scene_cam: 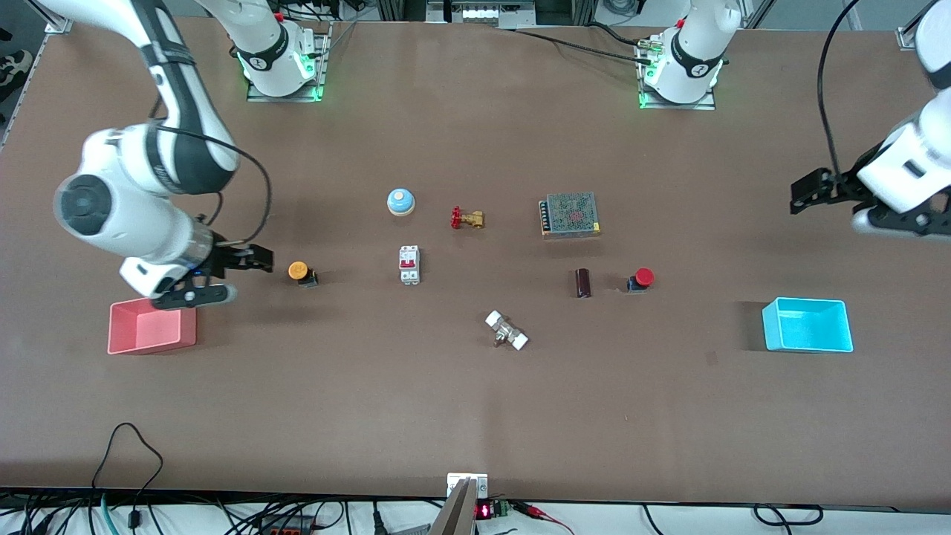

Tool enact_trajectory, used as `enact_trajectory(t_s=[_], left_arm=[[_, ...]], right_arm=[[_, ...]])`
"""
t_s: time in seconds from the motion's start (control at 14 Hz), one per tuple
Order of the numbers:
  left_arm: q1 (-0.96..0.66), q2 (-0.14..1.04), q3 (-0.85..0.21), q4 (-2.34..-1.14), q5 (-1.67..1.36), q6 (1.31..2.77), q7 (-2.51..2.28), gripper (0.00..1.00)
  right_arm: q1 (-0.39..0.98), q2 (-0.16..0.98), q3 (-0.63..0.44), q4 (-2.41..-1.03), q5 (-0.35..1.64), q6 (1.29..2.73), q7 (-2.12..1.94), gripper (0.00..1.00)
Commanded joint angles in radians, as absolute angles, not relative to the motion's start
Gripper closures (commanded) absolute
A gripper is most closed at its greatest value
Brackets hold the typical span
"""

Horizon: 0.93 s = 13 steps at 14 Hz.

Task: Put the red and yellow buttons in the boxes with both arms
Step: 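Lower the right gripper onto the yellow button while the left gripper reaches the red button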

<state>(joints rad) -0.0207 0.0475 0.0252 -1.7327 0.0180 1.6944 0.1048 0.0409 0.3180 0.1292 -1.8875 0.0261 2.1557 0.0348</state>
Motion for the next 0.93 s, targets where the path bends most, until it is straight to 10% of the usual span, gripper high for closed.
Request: enact_trajectory(t_s=[0.0, 0.86], left_arm=[[-0.070, 0.106, 0.023, -1.712, -0.003, 1.629, 0.114, 0.00], [-0.290, 0.357, 0.017, -1.920, -0.021, 2.125, -0.170, 0.00]], right_arm=[[0.073, 0.319, 0.144, -1.965, 0.017, 2.265, 0.123, 0.00], [0.095, 0.439, 0.146, -2.059, -0.072, 2.500, 0.133, 0.00]])
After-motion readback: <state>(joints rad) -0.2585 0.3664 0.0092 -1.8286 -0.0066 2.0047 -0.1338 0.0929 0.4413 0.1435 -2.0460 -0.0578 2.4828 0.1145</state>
